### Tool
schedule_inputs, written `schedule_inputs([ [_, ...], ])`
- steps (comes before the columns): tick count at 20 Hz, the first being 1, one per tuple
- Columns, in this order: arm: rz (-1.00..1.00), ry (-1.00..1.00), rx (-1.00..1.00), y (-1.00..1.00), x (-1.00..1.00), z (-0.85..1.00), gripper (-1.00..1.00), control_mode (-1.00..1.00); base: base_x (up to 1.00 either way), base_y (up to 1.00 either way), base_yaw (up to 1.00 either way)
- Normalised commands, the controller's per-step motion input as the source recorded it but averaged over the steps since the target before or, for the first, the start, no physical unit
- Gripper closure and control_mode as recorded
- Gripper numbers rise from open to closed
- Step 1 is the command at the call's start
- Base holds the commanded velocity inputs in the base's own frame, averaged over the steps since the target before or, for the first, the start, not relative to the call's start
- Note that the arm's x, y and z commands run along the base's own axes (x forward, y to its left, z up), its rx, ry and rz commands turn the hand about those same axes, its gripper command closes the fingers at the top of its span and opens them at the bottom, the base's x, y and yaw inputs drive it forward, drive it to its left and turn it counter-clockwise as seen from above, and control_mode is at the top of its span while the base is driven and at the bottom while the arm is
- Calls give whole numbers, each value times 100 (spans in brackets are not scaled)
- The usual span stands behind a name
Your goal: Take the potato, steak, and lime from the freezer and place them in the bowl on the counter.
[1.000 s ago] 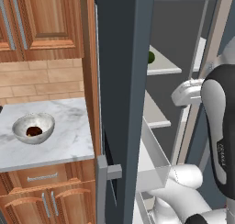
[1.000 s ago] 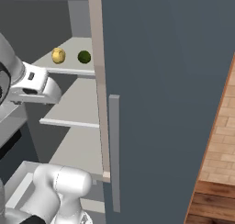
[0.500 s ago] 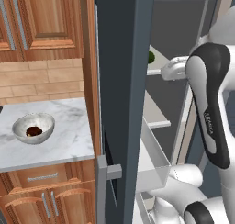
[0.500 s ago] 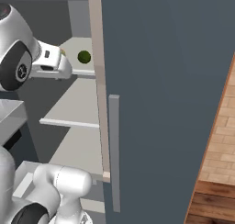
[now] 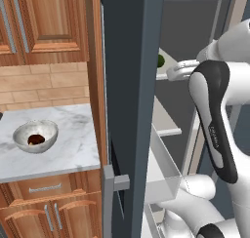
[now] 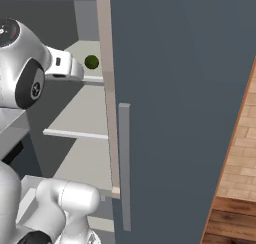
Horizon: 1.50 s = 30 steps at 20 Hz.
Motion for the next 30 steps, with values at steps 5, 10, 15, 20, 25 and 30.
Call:
schedule_inputs([
  [5,0,1,4,0,36,5,-100,-100,0,0,0],
  [10,-1,5,3,0,47,0,-100,-100,0,0,0],
  [15,-2,9,6,0,41,0,-100,-100,0,0,0],
  [20,-2,4,3,0,48,0,-100,-100,0,0,0],
  [25,0,-2,0,0,35,-6,-100,-100,0,0,0],
  [30,-1,-2,0,0,32,-13,-100,-100,0,0,0],
])
